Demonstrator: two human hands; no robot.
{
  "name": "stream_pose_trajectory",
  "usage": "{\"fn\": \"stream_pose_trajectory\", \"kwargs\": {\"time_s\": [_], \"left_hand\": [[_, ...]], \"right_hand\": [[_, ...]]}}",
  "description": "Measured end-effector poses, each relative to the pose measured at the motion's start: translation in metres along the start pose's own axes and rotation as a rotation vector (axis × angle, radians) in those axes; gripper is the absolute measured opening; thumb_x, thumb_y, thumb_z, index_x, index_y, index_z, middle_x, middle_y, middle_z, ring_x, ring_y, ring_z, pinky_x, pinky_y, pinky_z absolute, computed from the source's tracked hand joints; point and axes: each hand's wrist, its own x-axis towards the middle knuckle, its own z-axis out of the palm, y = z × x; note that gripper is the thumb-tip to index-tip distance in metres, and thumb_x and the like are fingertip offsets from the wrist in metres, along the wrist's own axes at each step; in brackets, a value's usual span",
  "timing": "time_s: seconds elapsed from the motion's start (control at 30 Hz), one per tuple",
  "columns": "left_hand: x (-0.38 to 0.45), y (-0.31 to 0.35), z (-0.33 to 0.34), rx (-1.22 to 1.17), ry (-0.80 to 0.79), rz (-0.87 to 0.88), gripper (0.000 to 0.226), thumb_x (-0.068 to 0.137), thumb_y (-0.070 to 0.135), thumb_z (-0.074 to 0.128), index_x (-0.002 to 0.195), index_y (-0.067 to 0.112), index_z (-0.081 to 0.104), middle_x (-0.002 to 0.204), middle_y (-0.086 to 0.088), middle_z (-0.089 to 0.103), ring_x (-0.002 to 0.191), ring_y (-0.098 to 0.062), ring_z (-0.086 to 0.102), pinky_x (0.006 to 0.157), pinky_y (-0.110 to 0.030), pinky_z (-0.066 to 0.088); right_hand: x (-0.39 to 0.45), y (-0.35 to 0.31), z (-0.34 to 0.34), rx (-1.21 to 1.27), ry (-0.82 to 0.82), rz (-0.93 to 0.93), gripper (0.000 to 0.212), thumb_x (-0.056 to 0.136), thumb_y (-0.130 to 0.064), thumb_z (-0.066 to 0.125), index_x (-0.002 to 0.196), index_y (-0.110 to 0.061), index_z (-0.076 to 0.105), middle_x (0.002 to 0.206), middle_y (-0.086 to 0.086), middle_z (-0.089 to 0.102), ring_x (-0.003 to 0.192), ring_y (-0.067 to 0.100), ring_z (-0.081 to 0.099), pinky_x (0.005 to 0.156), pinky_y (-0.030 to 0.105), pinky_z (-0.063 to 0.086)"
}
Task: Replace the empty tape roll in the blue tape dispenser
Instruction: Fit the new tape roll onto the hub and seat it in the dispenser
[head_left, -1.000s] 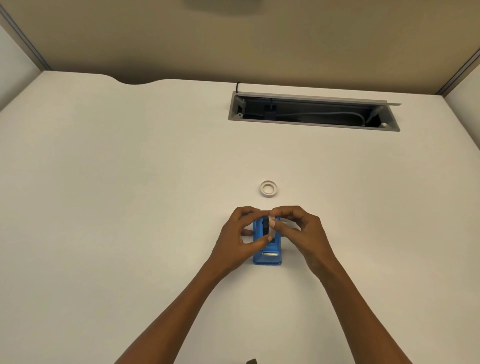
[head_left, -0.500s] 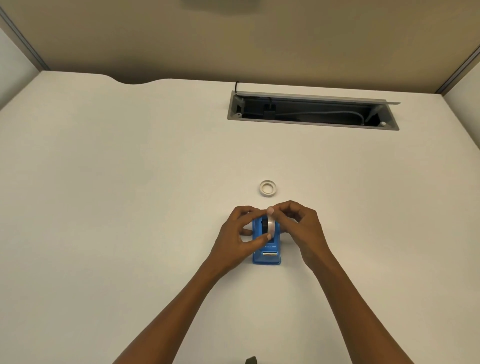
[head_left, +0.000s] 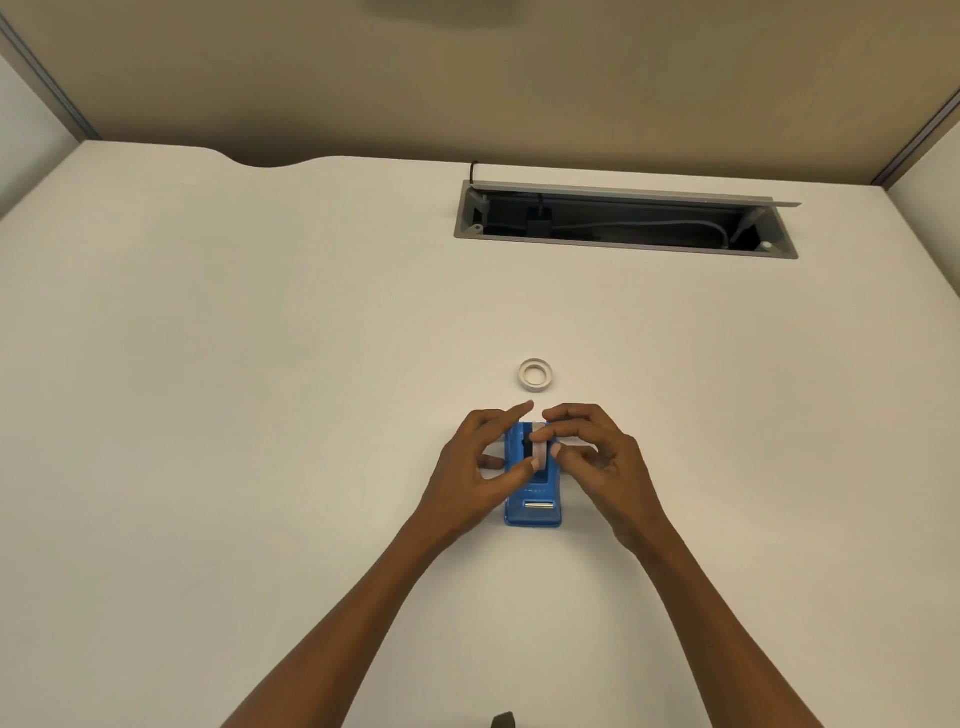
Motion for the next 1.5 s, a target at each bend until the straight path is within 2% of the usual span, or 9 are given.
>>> {"fn": "stream_pose_trajectory", "kwargs": {"time_s": [0.17, 0.3, 0.53, 0.73, 0.83, 0.93, 1.1, 1.3, 1.5], "left_hand": [[-0.001, -0.002, -0.001, 0.000, 0.000, 0.034, 0.050, 0.076, 0.034, 0.067, 0.123, 0.038, 0.051, 0.118, 0.007, 0.053, 0.109, -0.005, 0.054, 0.079, -0.016, 0.053], [-0.001, -0.002, -0.001, 0.011, 0.005, 0.039, 0.041, 0.070, 0.044, 0.064, 0.109, 0.048, 0.051, 0.113, 0.017, 0.050, 0.105, 0.001, 0.053, 0.077, -0.015, 0.053], [0.001, -0.002, 0.000, -0.002, 0.005, 0.018, 0.042, 0.071, 0.030, 0.070, 0.109, 0.041, 0.055, 0.111, 0.017, 0.050, 0.105, 0.001, 0.052, 0.077, -0.013, 0.052], [-0.001, -0.004, 0.000, 0.024, -0.006, 0.023, 0.045, 0.071, 0.032, 0.071, 0.110, 0.045, 0.052, 0.113, 0.016, 0.049, 0.105, 0.003, 0.052, 0.077, -0.012, 0.051], [-0.001, -0.002, 0.000, 0.021, 0.003, 0.018, 0.043, 0.072, 0.033, 0.069, 0.111, 0.043, 0.053, 0.113, 0.014, 0.050, 0.105, -0.001, 0.053, 0.077, -0.013, 0.052], [0.000, -0.001, -0.002, 0.028, -0.007, 0.032, 0.045, 0.074, 0.030, 0.068, 0.109, 0.053, 0.050, 0.112, 0.017, 0.049, 0.105, 0.002, 0.052, 0.076, -0.013, 0.052], [0.000, -0.002, -0.002, 0.030, -0.006, 0.039, 0.047, 0.075, 0.028, 0.068, 0.111, 0.053, 0.050, 0.112, 0.017, 0.048, 0.104, 0.008, 0.050, 0.075, -0.010, 0.050], [-0.001, 0.000, 0.000, 0.011, 0.016, 0.036, 0.043, 0.074, 0.033, 0.068, 0.113, 0.044, 0.053, 0.112, 0.017, 0.050, 0.106, 0.000, 0.052, 0.077, -0.013, 0.052], [-0.001, -0.002, 0.001, 0.008, 0.008, 0.022, 0.044, 0.072, 0.031, 0.069, 0.113, 0.038, 0.055, 0.116, 0.008, 0.052, 0.107, -0.004, 0.054, 0.079, -0.015, 0.053]], "right_hand": [[0.002, 0.001, -0.002, -0.027, -0.052, -0.001, 0.026, 0.080, -0.007, 0.069, 0.100, -0.023, 0.068, 0.110, -0.004, 0.059, 0.103, 0.000, 0.058, 0.073, 0.016, 0.054], [0.002, 0.002, -0.001, 0.011, -0.045, 0.030, 0.025, 0.077, -0.011, 0.073, 0.102, -0.013, 0.069, 0.111, 0.001, 0.061, 0.105, 0.011, 0.059, 0.076, 0.030, 0.057], [0.008, -0.002, 0.005, 0.147, 0.042, 0.145, 0.016, 0.074, -0.008, 0.073, 0.090, -0.011, 0.071, 0.102, 0.005, 0.066, 0.097, 0.009, 0.062, 0.075, 0.020, 0.052], [0.017, 0.000, 0.011, 0.187, 0.141, 0.257, 0.010, 0.080, -0.014, 0.069, 0.086, -0.005, 0.071, 0.095, 0.009, 0.069, 0.095, 0.022, 0.063, 0.083, 0.031, 0.049], [0.012, -0.001, 0.007, 0.194, 0.099, 0.223, 0.012, 0.084, -0.015, 0.066, 0.093, -0.008, 0.070, 0.096, 0.004, 0.071, 0.095, 0.017, 0.064, 0.083, 0.030, 0.052], [0.003, 0.002, -0.001, 0.185, 0.034, 0.147, 0.013, 0.084, -0.010, 0.062, 0.095, -0.012, 0.068, 0.103, 0.004, 0.069, 0.100, 0.015, 0.064, 0.083, 0.027, 0.053], [-0.003, 0.002, -0.004, 0.053, -0.018, 0.035, 0.019, 0.080, -0.008, 0.056, 0.092, -0.013, 0.070, 0.112, 0.005, 0.062, 0.105, 0.002, 0.058, 0.078, 0.012, 0.050], [-0.003, 0.005, -0.001, -0.021, -0.025, -0.001, 0.031, 0.078, -0.011, 0.070, 0.109, -0.008, 0.065, 0.113, 0.001, 0.060, 0.104, 0.004, 0.058, 0.075, 0.014, 0.051], [0.001, 0.001, 0.000, 0.036, -0.003, 0.060, 0.025, 0.076, -0.005, 0.072, 0.099, -0.016, 0.068, 0.107, 0.001, 0.063, 0.101, 0.011, 0.061, 0.076, 0.024, 0.055]]}}
